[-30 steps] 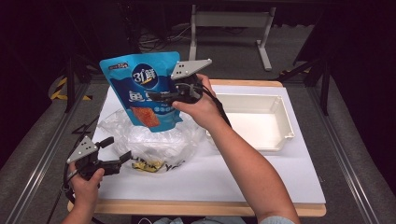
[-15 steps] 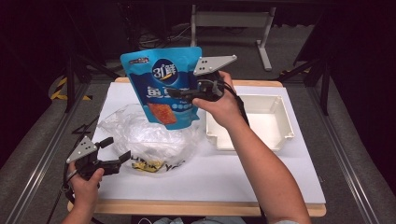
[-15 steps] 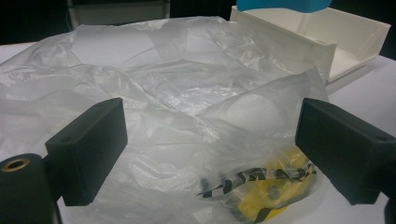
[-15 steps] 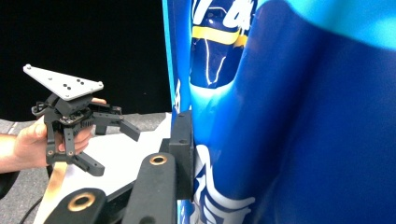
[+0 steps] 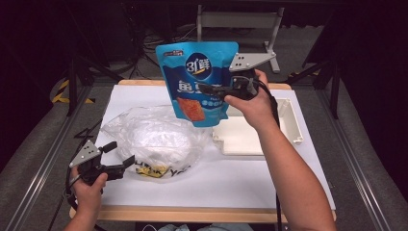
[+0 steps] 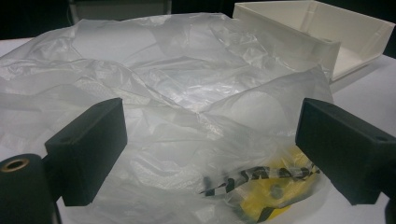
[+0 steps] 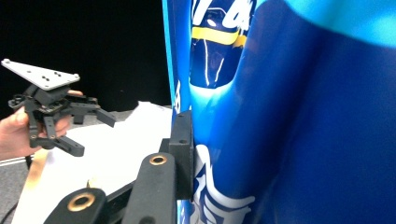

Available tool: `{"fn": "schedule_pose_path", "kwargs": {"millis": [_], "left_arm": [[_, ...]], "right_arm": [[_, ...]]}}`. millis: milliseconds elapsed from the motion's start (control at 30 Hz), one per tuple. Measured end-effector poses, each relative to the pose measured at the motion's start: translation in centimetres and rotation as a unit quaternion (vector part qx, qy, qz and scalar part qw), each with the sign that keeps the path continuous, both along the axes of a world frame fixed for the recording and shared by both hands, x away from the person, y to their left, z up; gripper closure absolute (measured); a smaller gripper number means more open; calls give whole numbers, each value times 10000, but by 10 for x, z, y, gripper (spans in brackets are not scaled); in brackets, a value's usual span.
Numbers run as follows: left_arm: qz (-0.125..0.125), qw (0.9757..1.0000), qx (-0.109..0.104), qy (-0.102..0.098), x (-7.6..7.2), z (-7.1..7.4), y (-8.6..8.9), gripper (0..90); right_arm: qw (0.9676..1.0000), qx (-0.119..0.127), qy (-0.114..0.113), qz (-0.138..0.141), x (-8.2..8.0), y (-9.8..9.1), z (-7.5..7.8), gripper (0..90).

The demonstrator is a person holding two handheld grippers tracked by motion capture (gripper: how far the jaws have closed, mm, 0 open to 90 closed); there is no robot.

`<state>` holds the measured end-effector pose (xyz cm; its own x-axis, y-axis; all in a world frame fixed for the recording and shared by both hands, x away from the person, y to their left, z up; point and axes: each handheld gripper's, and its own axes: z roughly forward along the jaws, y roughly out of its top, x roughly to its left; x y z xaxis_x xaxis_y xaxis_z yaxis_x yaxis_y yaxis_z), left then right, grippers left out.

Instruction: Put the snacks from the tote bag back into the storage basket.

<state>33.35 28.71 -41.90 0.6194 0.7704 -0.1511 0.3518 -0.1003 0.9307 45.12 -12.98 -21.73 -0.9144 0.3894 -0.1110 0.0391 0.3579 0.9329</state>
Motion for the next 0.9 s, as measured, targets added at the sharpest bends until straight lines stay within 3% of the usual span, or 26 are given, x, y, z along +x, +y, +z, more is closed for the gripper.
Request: {"fn": "schedule_pose_path", "kwargs": {"millis": [600, 900], "left_arm": [[41, 10000, 14, 67, 1, 0, 1, 97], [33, 10000, 1, 78, 1, -1, 2, 94]], "right_arm": [[9982, -85, -34, -593, -2, -67, 7, 693], [9966, -59, -125, -817, 0, -90, 2, 693]]}}
